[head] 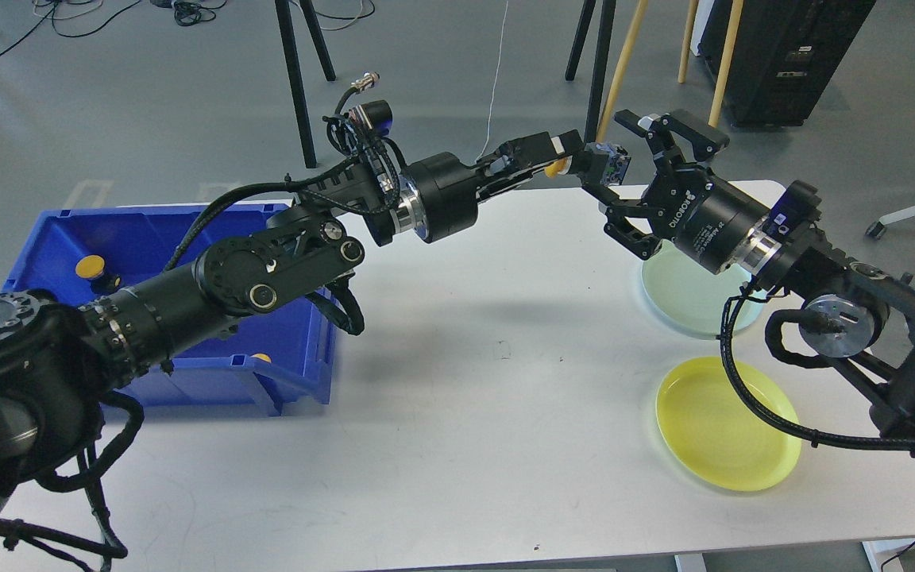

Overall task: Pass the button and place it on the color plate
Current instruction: 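Extend the left gripper to the right gripper and hand over the yellow button, then lower the yellow button onto the yellow plate and open the right gripper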

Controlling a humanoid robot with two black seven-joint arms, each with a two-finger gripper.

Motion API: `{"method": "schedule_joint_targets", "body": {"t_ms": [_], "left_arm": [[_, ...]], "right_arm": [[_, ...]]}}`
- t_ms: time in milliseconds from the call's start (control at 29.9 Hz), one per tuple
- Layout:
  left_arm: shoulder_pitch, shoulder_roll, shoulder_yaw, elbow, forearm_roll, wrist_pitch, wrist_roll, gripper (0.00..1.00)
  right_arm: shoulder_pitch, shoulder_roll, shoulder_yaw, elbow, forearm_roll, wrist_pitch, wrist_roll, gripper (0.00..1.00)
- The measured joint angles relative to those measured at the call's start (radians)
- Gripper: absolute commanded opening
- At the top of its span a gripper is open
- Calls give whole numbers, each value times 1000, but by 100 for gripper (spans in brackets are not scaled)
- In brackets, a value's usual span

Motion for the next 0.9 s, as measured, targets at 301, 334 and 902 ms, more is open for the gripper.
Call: {"method": "schedule_joint_targets", "body": {"t_ms": [301, 334, 902], "left_arm": [[0, 0, -2, 0, 0, 1, 0, 12], [0, 0, -3, 0, 0, 1, 0, 21], [43, 11, -152, -34, -35, -149, 0, 93]], "right_arm": [[0, 5, -7, 3, -10, -29, -4, 1], [0, 6, -6, 6, -10, -38, -4, 1], [-273, -36, 121, 45, 222, -240, -14, 1]]}}
